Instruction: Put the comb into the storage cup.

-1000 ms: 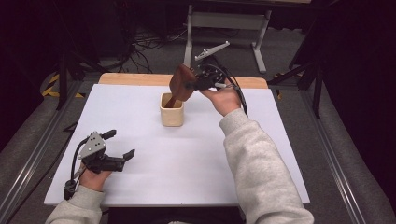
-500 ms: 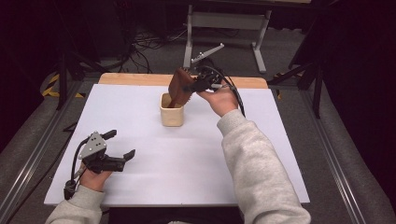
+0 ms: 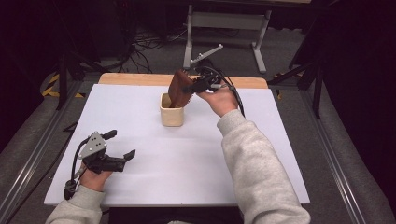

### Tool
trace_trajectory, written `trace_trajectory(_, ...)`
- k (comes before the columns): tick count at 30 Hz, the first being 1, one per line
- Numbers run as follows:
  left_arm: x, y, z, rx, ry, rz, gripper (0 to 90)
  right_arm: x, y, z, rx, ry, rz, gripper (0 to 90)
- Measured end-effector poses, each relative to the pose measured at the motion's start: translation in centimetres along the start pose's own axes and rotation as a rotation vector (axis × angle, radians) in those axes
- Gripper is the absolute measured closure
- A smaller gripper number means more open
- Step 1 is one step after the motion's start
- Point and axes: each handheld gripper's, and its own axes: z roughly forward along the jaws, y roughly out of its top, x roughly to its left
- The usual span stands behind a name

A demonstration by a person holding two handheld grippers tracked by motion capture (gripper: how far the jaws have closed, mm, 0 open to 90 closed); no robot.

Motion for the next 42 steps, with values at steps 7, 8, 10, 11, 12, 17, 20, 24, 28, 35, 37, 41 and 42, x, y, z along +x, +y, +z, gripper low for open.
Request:
trace_trajectory(7, 0.0, 0.0, 0.0, -0.001, -0.001, 0.003, 0.2, 0.0, -0.1, -0.1, -0.003, -0.028, -0.010, 44.4)
trace_trajectory(8, 0.0, 0.0, 0.0, 0.000, -0.001, 0.004, 0.2, 0.0, -0.1, -0.1, -0.002, -0.034, -0.010, 42.7)
trace_trajectory(10, 0.0, 0.0, 0.0, -0.003, -0.003, 0.000, 0.2, -0.1, -0.2, -0.1, 0.000, -0.045, 0.000, 37.7)
trace_trajectory(11, 0.0, 0.0, 0.0, -0.003, -0.003, 0.000, 0.2, -0.1, -0.2, -0.1, 0.000, -0.045, 0.000, 37.7)
trace_trajectory(12, 0.0, 0.0, 0.0, -0.004, -0.003, 0.002, 0.2, -0.2, -0.2, -0.1, 0.002, -0.054, 0.003, 35.9)
trace_trajectory(17, 0.0, 0.0, 0.0, -0.004, -0.005, 0.000, 0.2, -0.9, -0.8, -0.4, 0.005, -0.061, 0.019, 29.7)
trace_trajectory(20, 0.0, 0.0, 0.1, -0.005, -0.004, 0.005, 0.2, -1.0, -0.8, -0.6, -0.007, -0.074, 0.022, 26.6)
trace_trajectory(24, 0.0, 0.0, 0.1, -0.006, -0.005, 0.003, 0.3, -1.1, -0.9, -1.0, -0.027, -0.083, 0.006, 15.9)
trace_trajectory(28, 0.0, 0.0, 0.0, -0.008, -0.006, 0.001, 0.2, -1.1, -0.9, -1.6, -0.047, -0.113, -0.023, 5.2)
trace_trajectory(35, 0.0, 0.0, 0.0, -0.009, -0.006, -0.002, 0.2, -0.7, -1.2, -3.3, -0.090, -0.139, -0.049, 0.0)
trace_trajectory(37, 0.0, 0.0, -0.1, -0.009, -0.005, -0.004, 0.2, -0.5, -1.3, -3.7, -0.100, -0.139, -0.056, 0.0)
trace_trajectory(41, 0.1, 0.0, 0.0, -0.009, -0.013, -0.004, 0.2, -0.2, -1.8, -5.0, -0.134, -0.136, -0.074, 0.0)
trace_trajectory(42, 0.1, 0.0, 0.0, -0.009, -0.013, -0.004, 0.2, -0.2, -1.8, -5.0, -0.134, -0.136, -0.074, 0.0)
